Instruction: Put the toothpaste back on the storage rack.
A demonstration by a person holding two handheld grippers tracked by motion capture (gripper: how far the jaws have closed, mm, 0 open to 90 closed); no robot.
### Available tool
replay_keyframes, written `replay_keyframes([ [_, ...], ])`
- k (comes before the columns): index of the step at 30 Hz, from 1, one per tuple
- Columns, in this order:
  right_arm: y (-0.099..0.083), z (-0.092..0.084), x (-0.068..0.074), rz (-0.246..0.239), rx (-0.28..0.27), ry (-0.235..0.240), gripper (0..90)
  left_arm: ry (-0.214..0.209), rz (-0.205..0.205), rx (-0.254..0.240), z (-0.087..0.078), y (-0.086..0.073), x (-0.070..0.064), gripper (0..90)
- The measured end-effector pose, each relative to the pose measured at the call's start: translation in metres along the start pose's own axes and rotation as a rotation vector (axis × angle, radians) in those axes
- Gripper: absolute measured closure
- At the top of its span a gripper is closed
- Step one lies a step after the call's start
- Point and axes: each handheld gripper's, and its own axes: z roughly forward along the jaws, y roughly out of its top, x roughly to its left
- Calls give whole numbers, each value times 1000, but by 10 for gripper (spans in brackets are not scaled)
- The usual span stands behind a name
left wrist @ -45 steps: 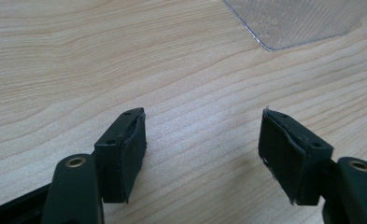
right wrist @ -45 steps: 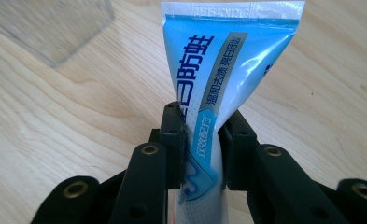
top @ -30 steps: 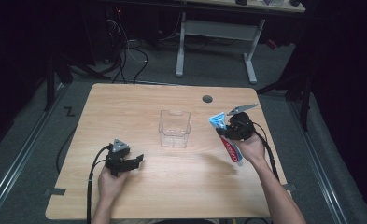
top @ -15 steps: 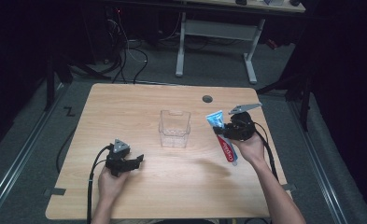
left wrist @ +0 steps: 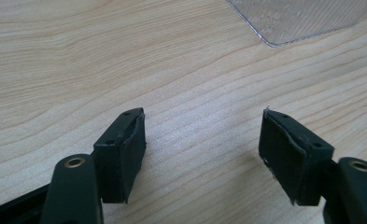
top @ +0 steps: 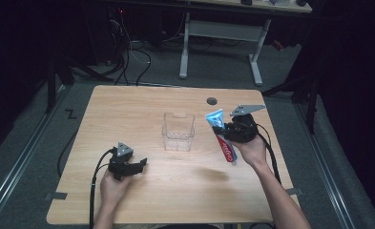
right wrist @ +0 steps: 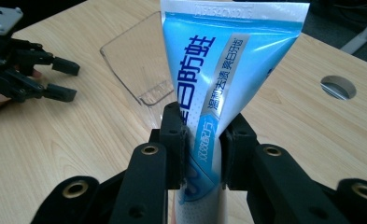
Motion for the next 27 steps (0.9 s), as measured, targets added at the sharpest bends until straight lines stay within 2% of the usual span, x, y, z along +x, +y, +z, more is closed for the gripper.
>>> replay_keyframes([
  [4, 5, 1, 3, -2, -18, 20, 740, 7, 10, 7, 1, 0, -2, 321],
  [8, 9, 5, 2, 5, -26, 20, 740, 14, 17, 8, 1, 0, -3, 318],
  [13, 14, 8, 2, 13, -46, 30, 739, 27, 45, 18, 2, 1, -6, 308],
  [27, 32, 7, 6, 17, -115, 65, 740, 33, 57, 22, 3, 1, -7, 301],
])
